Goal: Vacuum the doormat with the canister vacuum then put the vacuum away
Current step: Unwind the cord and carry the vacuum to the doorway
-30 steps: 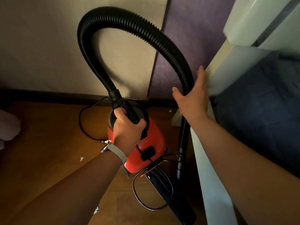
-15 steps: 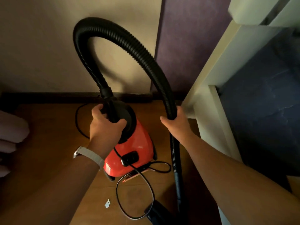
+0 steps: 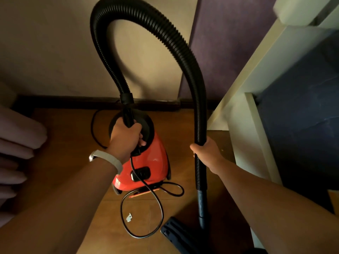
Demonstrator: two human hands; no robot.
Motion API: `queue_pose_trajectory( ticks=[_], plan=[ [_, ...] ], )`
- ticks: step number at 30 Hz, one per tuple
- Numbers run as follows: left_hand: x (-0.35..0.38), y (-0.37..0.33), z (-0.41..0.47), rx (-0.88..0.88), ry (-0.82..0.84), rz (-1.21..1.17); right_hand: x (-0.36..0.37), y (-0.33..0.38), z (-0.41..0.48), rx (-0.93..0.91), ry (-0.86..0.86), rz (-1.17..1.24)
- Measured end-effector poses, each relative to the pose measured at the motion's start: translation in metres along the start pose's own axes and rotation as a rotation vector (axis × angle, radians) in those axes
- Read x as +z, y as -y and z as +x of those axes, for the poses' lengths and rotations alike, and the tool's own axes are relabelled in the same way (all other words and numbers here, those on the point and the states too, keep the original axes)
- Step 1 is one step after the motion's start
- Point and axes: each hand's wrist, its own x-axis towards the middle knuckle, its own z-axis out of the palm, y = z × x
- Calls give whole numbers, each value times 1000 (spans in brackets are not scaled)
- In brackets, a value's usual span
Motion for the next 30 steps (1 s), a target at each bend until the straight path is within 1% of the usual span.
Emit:
queue_pose_trajectory(
  ticks=[4,8,12,16,21,27,30],
  plan=[
    [-8,2,-11,-2,-8,39,7,25,-11,34,21,176],
    [-25,-9,-27,9,15,81,9,56,-35,1,0,219],
    [-55,-44,-59,47,23,156,8,89,-85,-60,13,224],
    [-87,-110,-110,92,47,200,-12,139,-150,-50,9,269],
    [-128,-210,-198,135,113,264,-57,227,-248,-30,-19,321],
    [-167,-336,-311,164,111,282,-126,338,-374,-54,-95,374],
    [-183,-394,-370,178,72,252,-163,387,-438,-97,-121,354]
  ],
)
